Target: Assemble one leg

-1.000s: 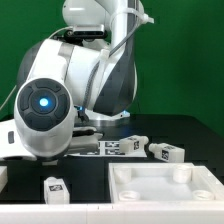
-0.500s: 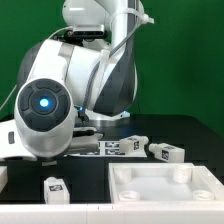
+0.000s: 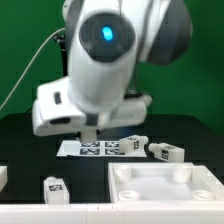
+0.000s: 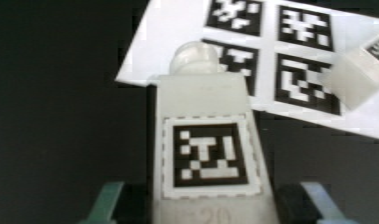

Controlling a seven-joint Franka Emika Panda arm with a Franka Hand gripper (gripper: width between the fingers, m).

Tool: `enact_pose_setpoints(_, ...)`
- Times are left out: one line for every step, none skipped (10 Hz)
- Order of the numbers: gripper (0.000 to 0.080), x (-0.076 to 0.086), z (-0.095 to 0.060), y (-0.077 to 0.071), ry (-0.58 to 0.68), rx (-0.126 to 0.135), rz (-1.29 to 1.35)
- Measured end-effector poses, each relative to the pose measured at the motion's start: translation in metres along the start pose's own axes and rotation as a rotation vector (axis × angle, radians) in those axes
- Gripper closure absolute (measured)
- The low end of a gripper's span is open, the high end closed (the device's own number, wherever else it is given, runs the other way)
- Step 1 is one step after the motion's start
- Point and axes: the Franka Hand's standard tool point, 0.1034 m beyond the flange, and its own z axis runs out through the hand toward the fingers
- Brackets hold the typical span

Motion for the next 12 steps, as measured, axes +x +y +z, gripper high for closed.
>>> enact_pose_setpoints(0.0514, 0.004, -0.001, 0.002, 0.07, -0.011, 0.006)
enact_pose_setpoints(0.0514, 0.004, -0.003, 0.002, 0.133, -0.018, 0.003)
enact_pose_setpoints(0.0514, 0.007, -0.006, 0.002, 0.195, -0.021, 0.005)
enact_pose_setpoints(0.0514, 0.008, -0.012, -0.009, 0.271, 0.0, 0.04)
enact_pose_setpoints(0.0514, 0.004, -0.023, -0.037, 0.339, 0.032, 0.049)
enact_pose_setpoints(0.0514, 0.005, -0.043, -0.061, 0.435, 0.033, 0.073)
enact_pose_setpoints(0.0514, 0.005, -0.069, -0.082, 0.553, 0.03, 0.085)
enact_pose_setpoints(0.0514, 0.0, -0.083, -0.087, 0.588, 0.046, 0.119)
enact_pose_setpoints(0.0514, 0.006, -0.082, -0.08, 0.652, 0.027, 0.107)
enact_pose_setpoints(0.0514, 0.009, -0.08, -0.078, 0.704, 0.014, 0.112)
enact_pose_setpoints(0.0514, 0.01, -0.082, -0.076, 0.757, 0.003, 0.116)
enact_pose_setpoints(0.0514, 0.011, -0.085, -0.073, 0.837, -0.015, 0.121)
